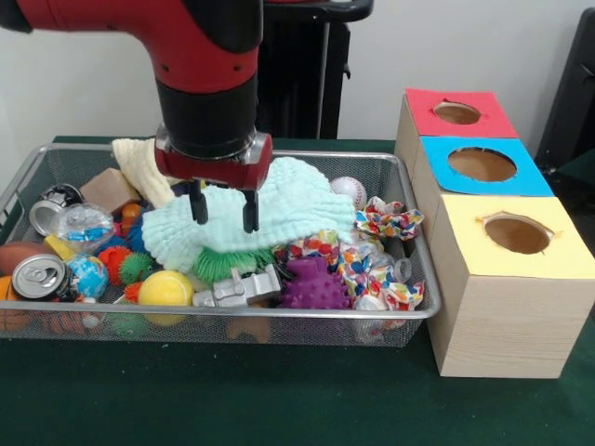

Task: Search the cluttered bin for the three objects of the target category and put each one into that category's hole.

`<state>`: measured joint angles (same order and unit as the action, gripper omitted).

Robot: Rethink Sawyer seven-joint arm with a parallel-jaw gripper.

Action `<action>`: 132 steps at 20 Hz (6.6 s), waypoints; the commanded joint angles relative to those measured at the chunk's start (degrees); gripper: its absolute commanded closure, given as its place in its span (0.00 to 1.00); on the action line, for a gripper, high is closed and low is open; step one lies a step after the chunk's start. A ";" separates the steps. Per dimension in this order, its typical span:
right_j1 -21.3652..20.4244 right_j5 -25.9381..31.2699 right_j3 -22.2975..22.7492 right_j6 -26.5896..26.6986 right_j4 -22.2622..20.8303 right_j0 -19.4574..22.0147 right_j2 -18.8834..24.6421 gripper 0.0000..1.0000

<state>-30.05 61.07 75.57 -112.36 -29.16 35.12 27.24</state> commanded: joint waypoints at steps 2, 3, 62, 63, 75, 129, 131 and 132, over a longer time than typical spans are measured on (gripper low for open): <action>-7.58 8.80 1.59 12.59 3.52 0.04 3.89 0.00; -8.13 9.33 1.65 12.68 3.83 0.02 3.88 0.00; 1.03 1.08 -11.39 13.31 4.14 -2.76 4.47 0.00; 1.07 1.13 -11.57 13.23 4.11 -2.86 4.43 0.00; 1.72 2.96 -14.83 12.85 3.93 -4.20 4.03 0.00; 12.28 0.03 -25.37 15.63 0.96 -6.85 3.00 0.00; 10.02 1.65 -24.14 14.61 1.62 -7.26 2.66 0.00; 8.85 2.66 -23.64 13.99 2.00 -7.56 2.48 0.00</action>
<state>-17.50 62.55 48.37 -112.33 -25.87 28.69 28.48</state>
